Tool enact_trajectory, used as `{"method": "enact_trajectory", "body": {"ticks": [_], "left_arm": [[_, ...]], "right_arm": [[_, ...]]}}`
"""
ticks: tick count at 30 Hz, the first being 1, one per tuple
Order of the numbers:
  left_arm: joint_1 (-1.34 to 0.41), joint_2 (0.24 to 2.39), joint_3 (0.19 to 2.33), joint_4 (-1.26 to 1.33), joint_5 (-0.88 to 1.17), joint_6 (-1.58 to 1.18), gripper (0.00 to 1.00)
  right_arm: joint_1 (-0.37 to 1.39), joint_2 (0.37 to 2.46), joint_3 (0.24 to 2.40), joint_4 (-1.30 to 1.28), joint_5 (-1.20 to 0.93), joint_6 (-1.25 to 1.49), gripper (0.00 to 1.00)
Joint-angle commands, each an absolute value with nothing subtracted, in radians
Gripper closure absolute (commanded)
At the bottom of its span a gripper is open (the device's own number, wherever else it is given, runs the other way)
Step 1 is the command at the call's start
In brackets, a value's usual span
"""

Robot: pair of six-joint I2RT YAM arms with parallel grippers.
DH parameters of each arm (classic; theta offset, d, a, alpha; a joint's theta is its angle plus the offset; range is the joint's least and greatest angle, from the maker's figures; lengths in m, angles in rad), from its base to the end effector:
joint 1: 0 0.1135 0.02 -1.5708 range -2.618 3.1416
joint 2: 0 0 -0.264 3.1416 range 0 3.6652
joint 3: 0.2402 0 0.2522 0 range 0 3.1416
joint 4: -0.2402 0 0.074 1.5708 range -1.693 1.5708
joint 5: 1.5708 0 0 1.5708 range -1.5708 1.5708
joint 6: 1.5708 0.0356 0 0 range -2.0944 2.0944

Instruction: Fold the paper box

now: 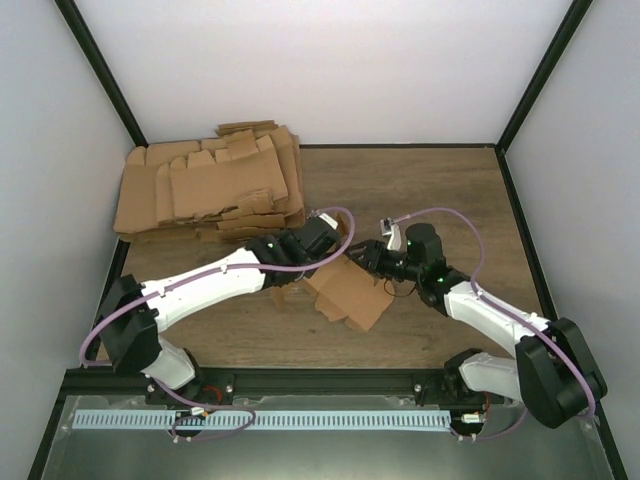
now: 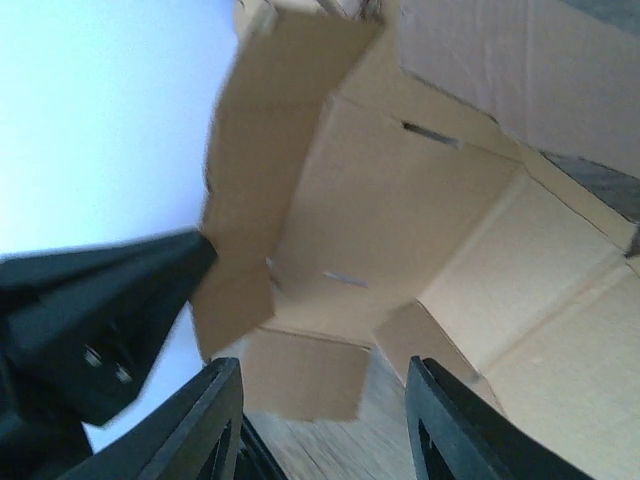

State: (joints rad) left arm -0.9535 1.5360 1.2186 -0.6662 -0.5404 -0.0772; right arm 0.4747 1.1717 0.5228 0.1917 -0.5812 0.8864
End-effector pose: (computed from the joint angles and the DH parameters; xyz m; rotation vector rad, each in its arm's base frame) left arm 0.2003 -0.2505 0.2709 0.8252 2.2288 0.2179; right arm 0.2063 0.1280 0.2107 0.0493 2.2632 1.3890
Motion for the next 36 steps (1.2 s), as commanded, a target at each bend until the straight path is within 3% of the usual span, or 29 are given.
{"method": "enact_trajectory", "body": {"ticks": [1, 6, 15, 36], "left_arm": [[-0.987, 1.522, 1.186, -0.610, -0.599, -0.118, 0.96], [-1.033, 1.515, 1.146, -0.561, -0.623, -0.113, 0.96], [-1.074, 1.561, 1.159, -0.543, -0.648, -0.111, 0.96], [-1.124, 1.657, 1.169, -0.564, -0.667, -0.122, 0.96]], "right_arm": [[0.483, 1.190, 0.547, 0.369, -0.521, 1.124, 0.50], [0.485, 1.250, 0.613, 0.416, -0.521, 1.199, 0.45], [0.488, 1.376, 0.694, 0.401, -0.550, 1.203, 0.44], [0.489, 1.481, 0.699, 0.370, -0.584, 1.187, 0.69]]}}
